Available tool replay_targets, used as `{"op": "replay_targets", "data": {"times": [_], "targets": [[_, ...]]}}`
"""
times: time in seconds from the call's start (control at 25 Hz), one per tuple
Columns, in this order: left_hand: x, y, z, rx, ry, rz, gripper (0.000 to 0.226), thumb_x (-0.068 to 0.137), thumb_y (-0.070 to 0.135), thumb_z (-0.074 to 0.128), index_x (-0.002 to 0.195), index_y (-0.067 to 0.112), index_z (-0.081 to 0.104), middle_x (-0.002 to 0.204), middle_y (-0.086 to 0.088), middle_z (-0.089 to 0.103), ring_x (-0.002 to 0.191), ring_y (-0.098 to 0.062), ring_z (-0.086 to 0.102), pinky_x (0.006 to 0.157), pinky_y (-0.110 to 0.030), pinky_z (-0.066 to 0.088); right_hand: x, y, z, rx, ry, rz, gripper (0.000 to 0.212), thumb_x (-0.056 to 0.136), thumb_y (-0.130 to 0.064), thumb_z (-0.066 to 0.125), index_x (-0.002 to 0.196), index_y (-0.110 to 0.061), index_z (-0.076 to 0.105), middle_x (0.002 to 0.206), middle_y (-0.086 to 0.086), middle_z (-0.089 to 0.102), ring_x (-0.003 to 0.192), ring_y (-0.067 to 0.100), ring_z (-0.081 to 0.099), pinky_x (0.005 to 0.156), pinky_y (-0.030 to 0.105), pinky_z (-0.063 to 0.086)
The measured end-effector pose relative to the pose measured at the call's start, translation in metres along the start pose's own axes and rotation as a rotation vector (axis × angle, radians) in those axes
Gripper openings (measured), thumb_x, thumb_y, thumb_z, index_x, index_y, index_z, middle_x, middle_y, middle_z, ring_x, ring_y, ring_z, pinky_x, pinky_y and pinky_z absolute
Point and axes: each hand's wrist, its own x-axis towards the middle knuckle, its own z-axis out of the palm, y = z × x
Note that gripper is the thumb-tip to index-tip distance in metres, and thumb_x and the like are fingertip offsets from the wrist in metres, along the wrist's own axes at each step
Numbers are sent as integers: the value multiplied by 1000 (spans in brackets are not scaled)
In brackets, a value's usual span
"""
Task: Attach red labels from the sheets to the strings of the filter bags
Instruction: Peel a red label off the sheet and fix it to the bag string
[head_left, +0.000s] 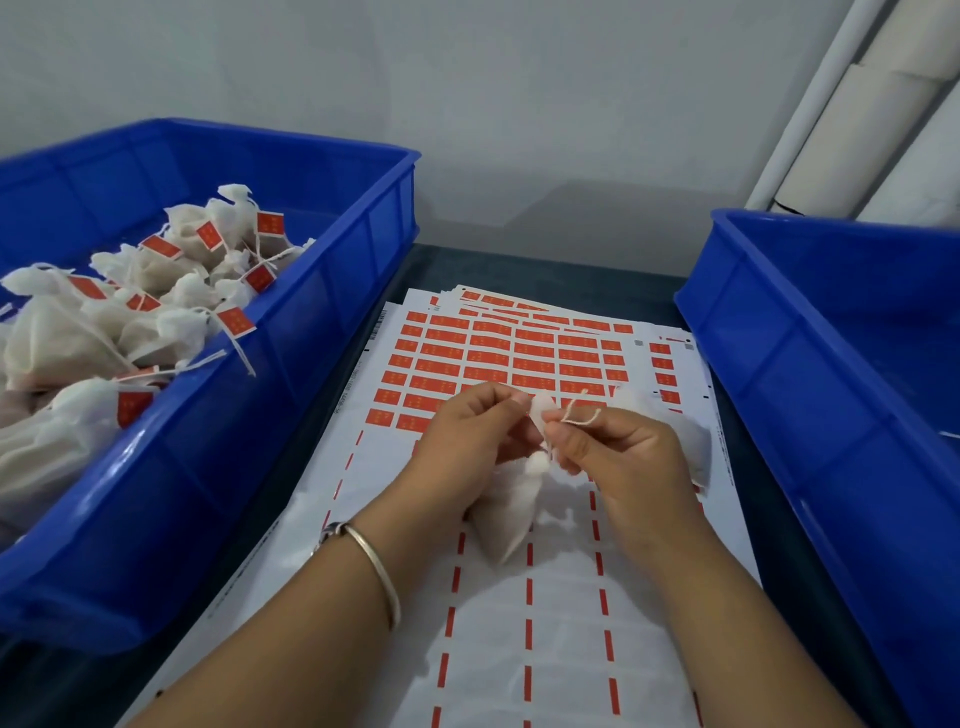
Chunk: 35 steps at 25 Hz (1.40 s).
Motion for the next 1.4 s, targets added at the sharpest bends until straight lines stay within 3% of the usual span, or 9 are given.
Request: {"op": "replay_targets", "data": {"times": [0.12,0.28,0.44,0.64,0.8,1.12,1.4], "targets": [[1,-1,3,15,-45,-51,22,93,34,52,79,26,66,73,7,71,73,-14,68,71,-26,54,3,2,-1,-12,112,15,8,62,-43,64,65,-40,71,77,-31,67,84,-11,61,59,-1,42],[1,-3,4,-13,-37,-85,27,92,35,54,69,31,67,72,12,70,78,-14,66,71,-26,52,4,7,-2,18,183,48,22,61,-47,62,73,-29,68,83,-26,68,87,-10,60,58,0,43],[2,-4,3,-45,-35,-108,25,91,36,56,69,33,68,76,12,70,88,-20,66,84,-36,54,3,9,-2,51,195,86,19,61,-49,62,75,-36,69,84,-30,68,88,-8,63,59,7,49],[1,-4,3,-20,-74,-89,16,91,35,55,80,29,66,76,15,70,84,-15,66,73,-26,53,4,12,-3,63,214,108,22,59,-51,63,75,-38,70,86,-28,69,89,-5,64,70,17,50],[0,-3,3,-18,-108,-79,15,91,36,54,85,29,66,84,13,71,88,-16,66,77,-28,54,5,11,-3,62,210,111,17,60,-50,63,72,-41,70,84,-28,69,87,-5,65,61,10,49],[-2,-1,2,-56,-161,-87,19,93,32,51,91,23,68,96,2,71,96,-25,65,91,-43,52,6,13,-4,98,264,139,21,61,-48,63,75,-36,71,85,-25,70,86,-1,66,59,12,51],[-3,-2,0,-107,-228,-66,20,90,29,55,81,29,72,95,5,71,96,-22,65,88,-37,53,6,13,-5,115,288,148,18,64,-45,65,77,-33,71,86,-22,71,86,1,67,70,21,53]]}}
